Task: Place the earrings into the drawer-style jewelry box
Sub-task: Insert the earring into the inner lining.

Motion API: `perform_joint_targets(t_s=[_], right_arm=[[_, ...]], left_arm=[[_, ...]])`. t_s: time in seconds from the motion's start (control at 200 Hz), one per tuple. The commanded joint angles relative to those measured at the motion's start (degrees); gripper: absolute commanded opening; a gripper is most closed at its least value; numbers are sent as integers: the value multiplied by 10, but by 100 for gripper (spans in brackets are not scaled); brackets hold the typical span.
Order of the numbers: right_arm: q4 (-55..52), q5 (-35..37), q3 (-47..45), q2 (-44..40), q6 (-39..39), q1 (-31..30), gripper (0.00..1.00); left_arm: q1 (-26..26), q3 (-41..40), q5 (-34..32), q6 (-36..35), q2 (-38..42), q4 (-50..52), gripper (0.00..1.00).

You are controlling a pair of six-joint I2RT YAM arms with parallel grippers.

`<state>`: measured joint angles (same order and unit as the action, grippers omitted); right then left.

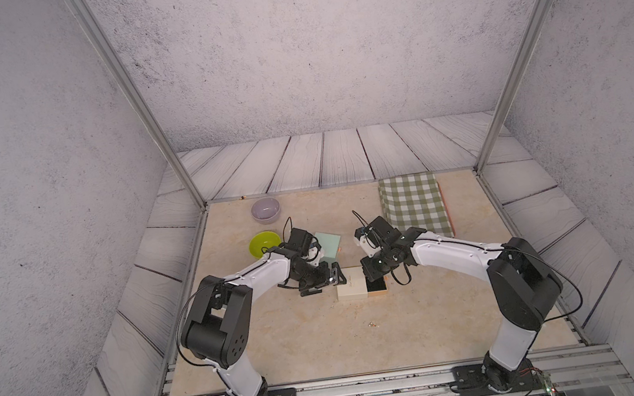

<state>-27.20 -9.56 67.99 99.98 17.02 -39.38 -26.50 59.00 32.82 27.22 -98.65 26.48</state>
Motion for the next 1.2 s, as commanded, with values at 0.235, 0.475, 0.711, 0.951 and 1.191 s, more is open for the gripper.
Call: perform_joint_targets(t_s=[0.235, 0.475, 0.711, 0.951, 1.191], right_arm=[[-13, 52, 11, 12, -15, -4, 0], [5, 48, 13, 26, -6, -6, 0], [14, 39, 8, 31, -3, -7, 0], [17, 31, 4, 34, -1, -7, 0], [18, 27, -1, 37, -1, -8, 0]], left_arm=[[10, -13, 17, -2, -11, -11, 99], [9, -18, 28, 1, -13, -20, 99], [10, -21, 31, 1, -7, -24, 99], [9, -26, 33, 0, -2, -27, 99], [9, -27, 35, 2, 0, -28, 99]])
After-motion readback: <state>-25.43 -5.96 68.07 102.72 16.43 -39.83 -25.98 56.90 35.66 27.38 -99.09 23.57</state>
